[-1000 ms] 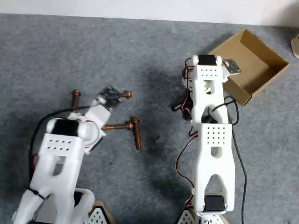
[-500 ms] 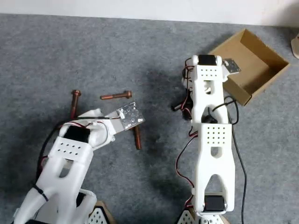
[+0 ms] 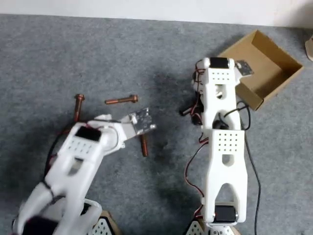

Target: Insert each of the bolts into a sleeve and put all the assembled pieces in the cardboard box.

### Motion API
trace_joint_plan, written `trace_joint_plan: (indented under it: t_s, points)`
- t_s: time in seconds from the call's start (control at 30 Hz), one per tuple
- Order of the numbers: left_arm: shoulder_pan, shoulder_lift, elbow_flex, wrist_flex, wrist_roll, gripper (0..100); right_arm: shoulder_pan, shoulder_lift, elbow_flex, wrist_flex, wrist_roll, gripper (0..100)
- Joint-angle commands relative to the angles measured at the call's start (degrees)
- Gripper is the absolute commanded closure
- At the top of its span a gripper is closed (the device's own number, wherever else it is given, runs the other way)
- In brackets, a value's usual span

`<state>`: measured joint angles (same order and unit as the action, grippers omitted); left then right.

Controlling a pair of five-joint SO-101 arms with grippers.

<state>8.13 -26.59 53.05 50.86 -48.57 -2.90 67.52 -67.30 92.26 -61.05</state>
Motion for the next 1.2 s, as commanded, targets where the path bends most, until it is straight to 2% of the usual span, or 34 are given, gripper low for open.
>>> trace_joint_plan:
  t_s: [0.0,0.17,0.33,0.43,0.57,0.7,0.83,1.17]
  points:
    - [0.84,10.95,-9.27,3.16,-0.35,99,3.21,0.66,-1.10,-7.08,1.05,91.2]
    - [2.59,20.00,-17.45,6.68,-1.14,99,4.35,0.66,-1.19,-8.57,2.55,91.2]
    - [6.99,21.41,-20.88,9.67,-4.92,99,3.91,0.57,-1.36,-8.57,3.87,91.2]
    - [7.08,21.93,-23.43,9.93,-4.92,98,4.26,0.57,-1.36,-8.48,3.87,91.2]
    - [6.90,23.60,-26.07,12.04,-4.66,90,4.88,0.04,-1.45,-8.04,3.87,91.2]
    - [6.73,26.33,-29.14,14.95,-4.75,93,5.23,-0.04,-1.45,-8.04,3.60,91.6]
    - [6.81,29.67,-29.76,14.59,-4.84,93,5.32,-0.04,-1.45,-8.40,3.96,97.1]
    - [7.16,33.63,-34.24,14.86,-4.92,93,5.32,-0.04,-1.45,-8.48,3.96,97.3]
